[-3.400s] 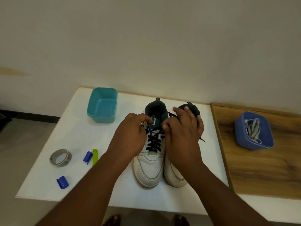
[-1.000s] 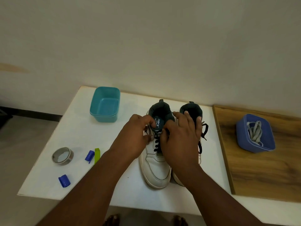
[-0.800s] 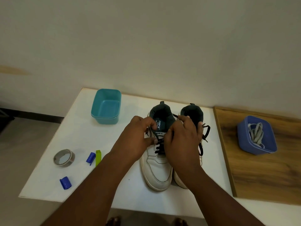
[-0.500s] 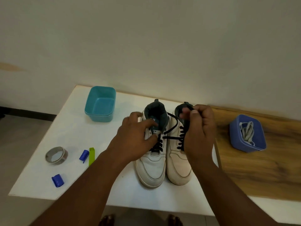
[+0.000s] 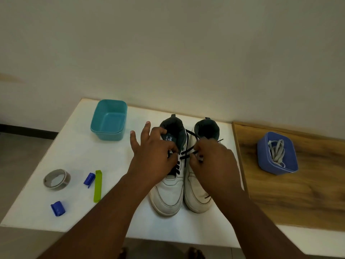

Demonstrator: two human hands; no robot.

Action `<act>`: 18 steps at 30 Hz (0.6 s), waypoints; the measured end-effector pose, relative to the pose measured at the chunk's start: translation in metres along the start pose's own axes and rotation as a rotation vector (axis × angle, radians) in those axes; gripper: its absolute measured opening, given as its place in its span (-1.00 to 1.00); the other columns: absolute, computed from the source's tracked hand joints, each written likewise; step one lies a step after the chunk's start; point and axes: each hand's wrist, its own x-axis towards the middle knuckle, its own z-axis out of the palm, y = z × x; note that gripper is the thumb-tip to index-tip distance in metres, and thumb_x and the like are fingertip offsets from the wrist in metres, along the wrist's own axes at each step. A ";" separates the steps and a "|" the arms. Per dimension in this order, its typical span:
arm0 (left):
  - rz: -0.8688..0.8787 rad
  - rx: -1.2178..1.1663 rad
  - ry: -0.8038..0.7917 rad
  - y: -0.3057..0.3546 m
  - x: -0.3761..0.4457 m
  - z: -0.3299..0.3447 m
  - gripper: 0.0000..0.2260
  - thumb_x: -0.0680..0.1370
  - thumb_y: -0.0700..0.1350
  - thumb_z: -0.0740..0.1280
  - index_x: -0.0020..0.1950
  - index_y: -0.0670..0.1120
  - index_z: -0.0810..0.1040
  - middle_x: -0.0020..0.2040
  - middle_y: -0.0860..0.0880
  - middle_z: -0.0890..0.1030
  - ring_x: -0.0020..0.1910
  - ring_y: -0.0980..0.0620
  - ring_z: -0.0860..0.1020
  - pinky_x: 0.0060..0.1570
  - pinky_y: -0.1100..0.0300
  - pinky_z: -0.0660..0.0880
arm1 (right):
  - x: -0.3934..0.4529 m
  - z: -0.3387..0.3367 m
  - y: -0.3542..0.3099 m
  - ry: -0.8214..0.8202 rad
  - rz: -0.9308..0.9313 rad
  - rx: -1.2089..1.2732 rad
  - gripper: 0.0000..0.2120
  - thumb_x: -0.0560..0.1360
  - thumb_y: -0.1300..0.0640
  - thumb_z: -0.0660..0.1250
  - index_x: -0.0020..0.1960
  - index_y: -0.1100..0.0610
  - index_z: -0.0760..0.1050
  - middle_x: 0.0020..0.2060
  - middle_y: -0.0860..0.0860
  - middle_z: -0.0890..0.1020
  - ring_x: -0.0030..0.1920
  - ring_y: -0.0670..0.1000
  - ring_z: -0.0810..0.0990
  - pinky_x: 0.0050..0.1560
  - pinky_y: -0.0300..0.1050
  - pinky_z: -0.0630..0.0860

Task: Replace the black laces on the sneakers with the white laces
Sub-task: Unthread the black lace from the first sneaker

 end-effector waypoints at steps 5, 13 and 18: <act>-0.009 -0.016 0.004 0.001 -0.001 -0.001 -0.86 0.56 0.13 0.31 0.05 0.17 0.63 0.45 0.12 0.35 0.61 -0.02 -0.01 0.52 -0.27 -0.22 | 0.005 0.021 -0.010 0.017 -0.150 0.106 -0.65 0.59 0.15 0.33 0.35 -0.05 0.56 -0.10 -0.01 0.48 -0.11 0.00 0.46 -0.13 -0.03 0.53; -0.001 -0.118 0.158 -0.004 -0.001 -0.009 -0.75 0.48 0.04 0.31 0.14 0.18 0.60 0.49 0.02 0.35 0.59 -0.09 0.08 0.52 -0.31 -0.02 | 0.009 0.025 -0.009 0.077 -0.076 -0.002 -0.77 0.54 0.17 0.39 0.09 -0.11 0.65 -0.02 -0.14 0.65 0.17 0.06 0.52 0.21 -0.01 0.19; 0.031 0.062 -0.038 -0.009 -0.002 -0.006 -0.77 0.57 0.26 0.26 0.13 0.25 0.62 0.57 0.09 0.20 0.61 -0.07 -0.16 0.50 -0.28 -0.22 | 0.011 0.027 -0.007 0.071 -0.071 0.088 -0.74 0.51 0.20 0.43 0.09 -0.13 0.66 0.02 -0.14 0.67 0.29 0.08 0.52 0.34 0.13 0.19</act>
